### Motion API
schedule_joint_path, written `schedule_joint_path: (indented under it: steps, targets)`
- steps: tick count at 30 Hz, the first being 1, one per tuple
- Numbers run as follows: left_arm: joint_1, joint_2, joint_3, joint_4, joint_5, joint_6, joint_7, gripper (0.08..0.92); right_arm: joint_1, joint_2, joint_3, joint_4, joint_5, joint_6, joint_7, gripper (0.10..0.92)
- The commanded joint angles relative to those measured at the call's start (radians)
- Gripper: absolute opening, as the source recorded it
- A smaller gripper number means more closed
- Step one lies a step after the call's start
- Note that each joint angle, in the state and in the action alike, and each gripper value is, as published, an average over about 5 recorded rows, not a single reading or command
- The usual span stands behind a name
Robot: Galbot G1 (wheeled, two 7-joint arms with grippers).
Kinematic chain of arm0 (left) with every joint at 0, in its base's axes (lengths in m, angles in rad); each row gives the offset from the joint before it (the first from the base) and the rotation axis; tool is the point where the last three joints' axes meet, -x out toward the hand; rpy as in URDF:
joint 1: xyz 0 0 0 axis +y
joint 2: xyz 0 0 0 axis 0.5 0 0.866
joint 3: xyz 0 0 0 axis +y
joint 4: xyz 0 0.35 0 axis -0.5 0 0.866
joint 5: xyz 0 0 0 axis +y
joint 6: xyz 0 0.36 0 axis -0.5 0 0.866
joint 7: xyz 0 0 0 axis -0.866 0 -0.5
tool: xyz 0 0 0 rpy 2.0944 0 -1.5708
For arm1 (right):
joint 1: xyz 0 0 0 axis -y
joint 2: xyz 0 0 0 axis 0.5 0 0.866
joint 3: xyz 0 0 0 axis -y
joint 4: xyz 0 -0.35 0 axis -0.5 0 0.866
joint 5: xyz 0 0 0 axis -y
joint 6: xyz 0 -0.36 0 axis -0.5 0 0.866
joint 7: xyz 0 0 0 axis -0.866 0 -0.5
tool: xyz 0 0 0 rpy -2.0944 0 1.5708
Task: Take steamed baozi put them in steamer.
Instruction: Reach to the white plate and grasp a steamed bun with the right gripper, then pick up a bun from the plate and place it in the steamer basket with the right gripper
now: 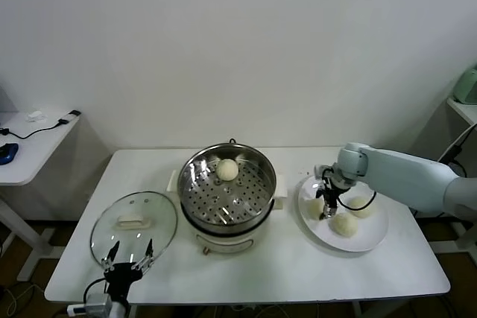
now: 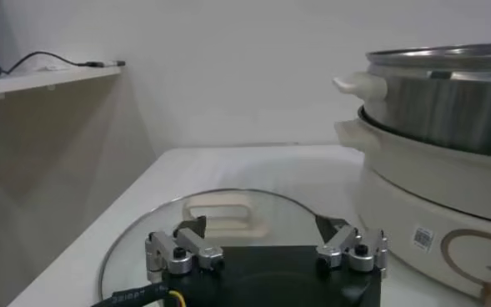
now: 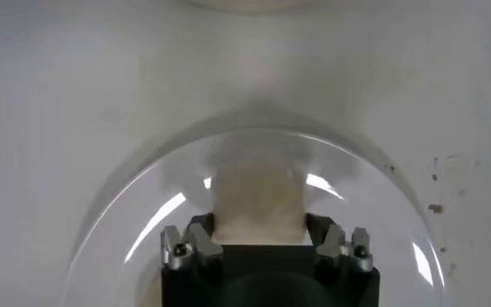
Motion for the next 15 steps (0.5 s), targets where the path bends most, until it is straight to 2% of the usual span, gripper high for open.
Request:
schedule_joint_path:
  steps: [1,7,12,15]
  targets:
    - [0.0,0.0,0.001,-0.002,0.001,0.001,0.0,0.823,0.127,-0.029,-0.037,0.07,0.003,0.005,-0.029,0.647]
    - [0.005,0.001,0.001,-0.016,0.004,0.007,0.0,0.823,0.522,-0.03,-0.272,0.191,0.195,0.007,-0.072,0.645]
    - [0.003,0.005,0.004,-0.026,0.004,0.013,0.0,0.823,0.794,0.069,-0.369,0.242,0.424,-0.014,-0.108,0.645]
    - [-0.001,0.006,0.006,-0.033,0.004,0.02,0.001,0.823,0.855,0.15,-0.35,0.288,0.538,-0.052,-0.092,0.645]
